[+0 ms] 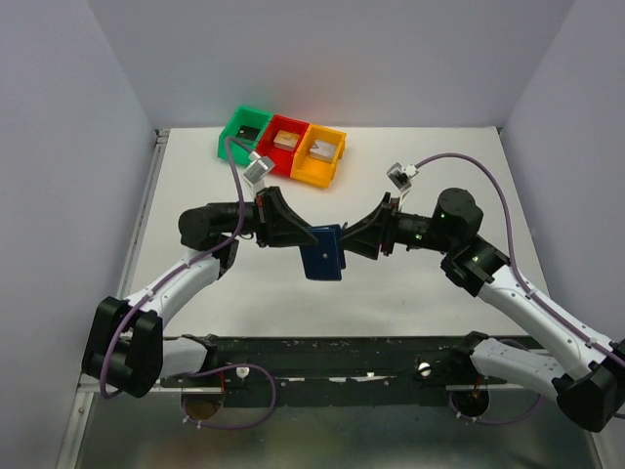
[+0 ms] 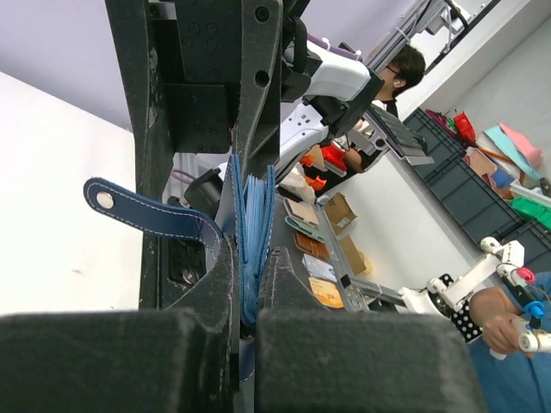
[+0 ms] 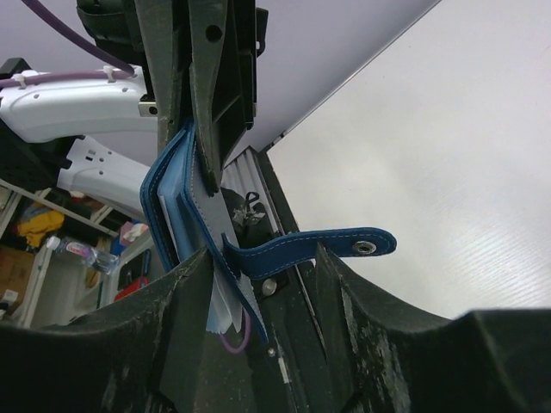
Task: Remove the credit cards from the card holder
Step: Open the card holder.
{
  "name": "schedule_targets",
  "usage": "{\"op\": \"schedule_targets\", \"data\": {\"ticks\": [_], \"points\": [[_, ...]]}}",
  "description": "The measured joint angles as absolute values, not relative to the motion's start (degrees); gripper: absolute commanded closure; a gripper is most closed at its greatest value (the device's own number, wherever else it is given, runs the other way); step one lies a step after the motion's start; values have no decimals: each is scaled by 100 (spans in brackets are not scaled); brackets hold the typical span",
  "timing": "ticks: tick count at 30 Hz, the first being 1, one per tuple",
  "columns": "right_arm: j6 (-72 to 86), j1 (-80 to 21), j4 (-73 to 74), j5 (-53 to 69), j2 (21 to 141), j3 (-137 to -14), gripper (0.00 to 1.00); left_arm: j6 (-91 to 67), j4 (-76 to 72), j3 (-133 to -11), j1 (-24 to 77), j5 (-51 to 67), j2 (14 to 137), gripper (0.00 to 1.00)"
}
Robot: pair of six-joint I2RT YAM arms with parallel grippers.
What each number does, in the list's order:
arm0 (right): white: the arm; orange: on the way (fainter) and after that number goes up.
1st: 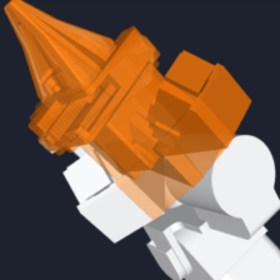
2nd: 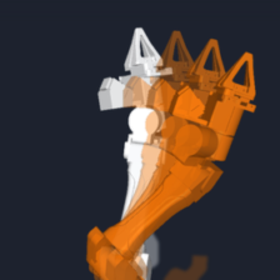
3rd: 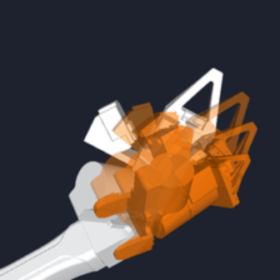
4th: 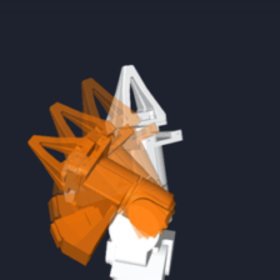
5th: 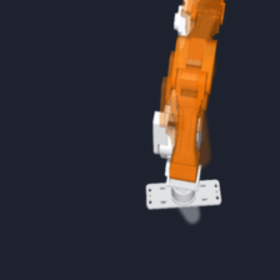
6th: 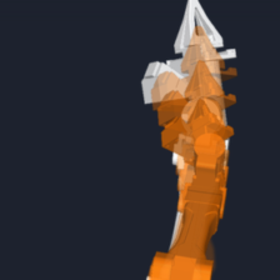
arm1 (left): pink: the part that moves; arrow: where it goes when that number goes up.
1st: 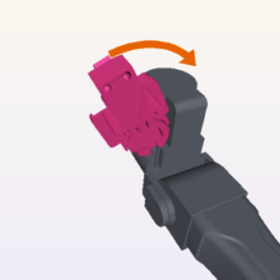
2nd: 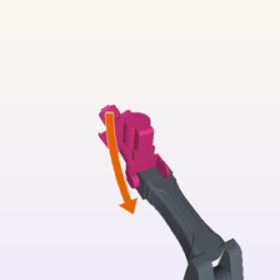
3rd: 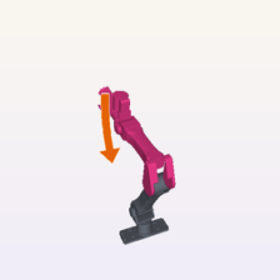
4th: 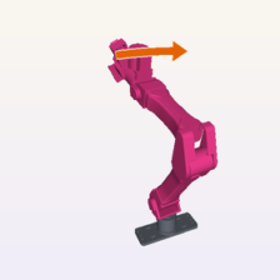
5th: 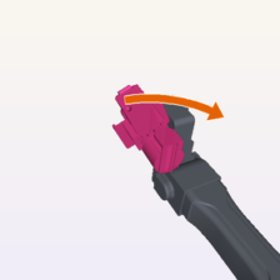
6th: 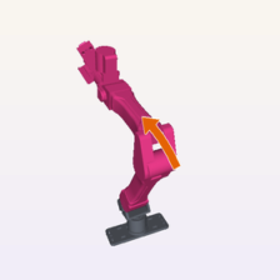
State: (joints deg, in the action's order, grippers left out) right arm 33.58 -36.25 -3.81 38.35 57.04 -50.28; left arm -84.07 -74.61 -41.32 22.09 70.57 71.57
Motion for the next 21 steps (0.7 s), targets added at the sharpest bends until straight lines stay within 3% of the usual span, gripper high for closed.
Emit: {"op": "schedule_targets", "data": {"ticks": [10,21], "points": [[3365,-3599,-401,4064,5902,-5033,57,-8399,-7459,-4132,2206,7057,7284,100],[3428,-3588,-502,4445,6136,-5151,65,-7747,-7391,-4132,2226,7048,7225,100]]}}
